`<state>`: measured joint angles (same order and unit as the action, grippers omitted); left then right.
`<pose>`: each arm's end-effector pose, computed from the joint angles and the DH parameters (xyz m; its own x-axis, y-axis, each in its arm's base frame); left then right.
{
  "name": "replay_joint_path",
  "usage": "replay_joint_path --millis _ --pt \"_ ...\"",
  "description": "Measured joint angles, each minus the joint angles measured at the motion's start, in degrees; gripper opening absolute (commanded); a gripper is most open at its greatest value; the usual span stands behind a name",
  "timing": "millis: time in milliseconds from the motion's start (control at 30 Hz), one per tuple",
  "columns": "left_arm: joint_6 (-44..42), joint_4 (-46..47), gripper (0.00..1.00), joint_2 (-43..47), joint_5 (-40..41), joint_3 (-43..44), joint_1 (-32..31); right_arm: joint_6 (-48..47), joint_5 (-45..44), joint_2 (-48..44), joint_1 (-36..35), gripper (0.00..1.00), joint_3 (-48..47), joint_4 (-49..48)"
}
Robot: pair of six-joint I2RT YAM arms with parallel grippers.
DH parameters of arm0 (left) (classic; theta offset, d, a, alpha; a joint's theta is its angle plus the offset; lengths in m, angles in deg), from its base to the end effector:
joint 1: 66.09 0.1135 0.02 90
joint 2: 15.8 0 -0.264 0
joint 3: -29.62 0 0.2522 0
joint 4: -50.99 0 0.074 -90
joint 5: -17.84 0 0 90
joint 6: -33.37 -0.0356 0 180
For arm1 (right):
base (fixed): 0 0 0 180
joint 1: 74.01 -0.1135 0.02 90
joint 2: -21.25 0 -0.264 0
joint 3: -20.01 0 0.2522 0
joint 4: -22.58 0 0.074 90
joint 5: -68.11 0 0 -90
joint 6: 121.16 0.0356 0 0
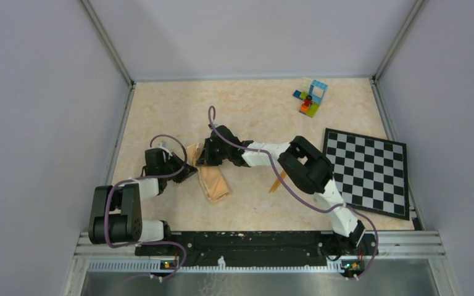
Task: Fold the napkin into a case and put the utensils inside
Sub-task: Fold the 2/3-rectangle-folded napkin at the center of the board.
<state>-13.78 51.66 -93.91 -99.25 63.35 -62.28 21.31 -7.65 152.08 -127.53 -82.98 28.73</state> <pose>0.2228 -0.0014 0.1224 -0.6886 -0.6527 -0.3159 -0.2715 0.6361 -0.7223 0.2935 0.4117 0.1348 -0.9167 0.0531 -0.3960 -0.2850 0.6076 0.7413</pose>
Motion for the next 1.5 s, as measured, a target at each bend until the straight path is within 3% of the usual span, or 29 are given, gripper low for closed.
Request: replay_joint_path --millis 167,467,767,900,1067,1167,1367,1500 --pt "-0.8 -1.6 0.13 1.2 0.2 0.0 0.0 0.1 0.3 0.5 0.0 0.00 0.1 -0.4" --pt "-3.8 -9.9 0.48 9.4 1.1 0.5 0.0 -2.6 2.8 0.5 0.5 0.00 1.5 -1.6" --pt "-3.8 -10.4 0.59 7.8 -3.8 -0.2 -1.5 -2.8 6.0 0.5 1.6 0.00 1.5 -2.4" --pt "-3.3 -8.3 0.56 6.1 -4.7 0.0 -2.9 -1.7 6.9 0.5 1.6 0.00 1.5 -3.0" --pt "-2.4 -8.3 0.31 3.1 -1.6 1.7 -5.0 -0.3 7.5 0.5 1.6 0.00 1.5 -3.6" --pt "-2.2 -8.7 0.22 0.6 -0.7 3.2 -5.2 0.1 7.7 0.5 1.6 0.00 1.5 -3.7" --pt "-2.3 -9.1 0.17 0.6 1.2 3.5 -5.6 -1.5 8.0 0.5 1.6 0.33 1.5 -3.2" --pt "-2.3 -9.1 0.16 0.7 1.4 3.4 -5.7 -5.2 8.3 -0.2 2.2 0.43 1.5 -1.9"
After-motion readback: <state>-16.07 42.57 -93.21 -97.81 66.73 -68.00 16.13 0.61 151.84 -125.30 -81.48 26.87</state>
